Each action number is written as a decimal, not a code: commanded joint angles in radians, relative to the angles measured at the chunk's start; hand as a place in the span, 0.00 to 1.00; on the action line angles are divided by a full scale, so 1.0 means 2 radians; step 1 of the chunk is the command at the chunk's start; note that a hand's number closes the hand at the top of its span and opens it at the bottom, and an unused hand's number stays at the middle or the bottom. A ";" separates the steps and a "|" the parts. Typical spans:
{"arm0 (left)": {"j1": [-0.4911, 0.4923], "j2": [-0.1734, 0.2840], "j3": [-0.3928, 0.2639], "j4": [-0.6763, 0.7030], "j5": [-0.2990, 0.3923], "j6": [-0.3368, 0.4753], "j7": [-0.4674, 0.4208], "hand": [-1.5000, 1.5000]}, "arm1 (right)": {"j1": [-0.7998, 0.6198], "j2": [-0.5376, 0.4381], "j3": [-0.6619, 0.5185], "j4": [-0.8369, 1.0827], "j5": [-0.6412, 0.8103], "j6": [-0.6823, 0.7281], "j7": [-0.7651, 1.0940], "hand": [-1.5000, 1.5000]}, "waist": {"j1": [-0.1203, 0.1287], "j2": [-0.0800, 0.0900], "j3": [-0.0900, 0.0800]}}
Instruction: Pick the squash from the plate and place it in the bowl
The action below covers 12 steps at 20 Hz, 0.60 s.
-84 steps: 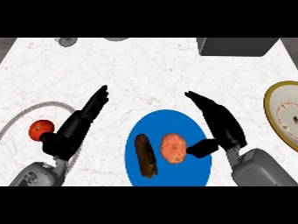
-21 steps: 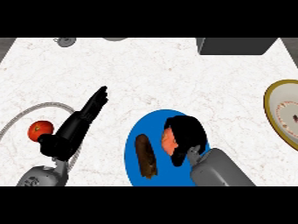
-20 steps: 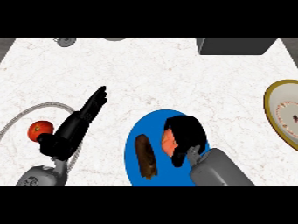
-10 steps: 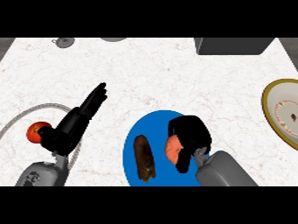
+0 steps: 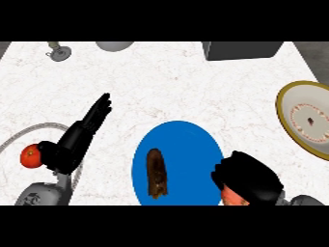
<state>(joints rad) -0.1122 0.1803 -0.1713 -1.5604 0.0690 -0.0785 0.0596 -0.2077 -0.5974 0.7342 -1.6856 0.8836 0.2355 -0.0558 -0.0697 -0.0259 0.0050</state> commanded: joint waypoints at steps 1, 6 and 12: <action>0.008 0.010 0.016 -0.004 0.005 0.003 0.003 0.50 | 0.032 -0.110 -0.050 -0.070 -0.014 -0.085 -0.114 1.00 | -0.017 -0.001 0.001; 0.011 0.011 0.023 -0.018 0.008 0.005 -0.002 0.50 | 0.101 -0.142 -0.164 -0.096 -0.162 -0.156 -0.221 1.00 | -0.023 0.005 0.001; 0.029 0.009 0.006 -0.029 0.001 -0.001 -0.006 0.50 | 0.164 -0.183 -0.299 -0.058 -0.366 -0.119 -0.339 1.00 | -0.008 0.008 0.000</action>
<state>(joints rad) -0.0641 0.1958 -0.1496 -1.5947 0.0744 -0.0756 0.0416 0.0499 -0.9048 0.2950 -1.8365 0.3718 -0.0287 -0.5933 -0.0988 -0.0131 0.0057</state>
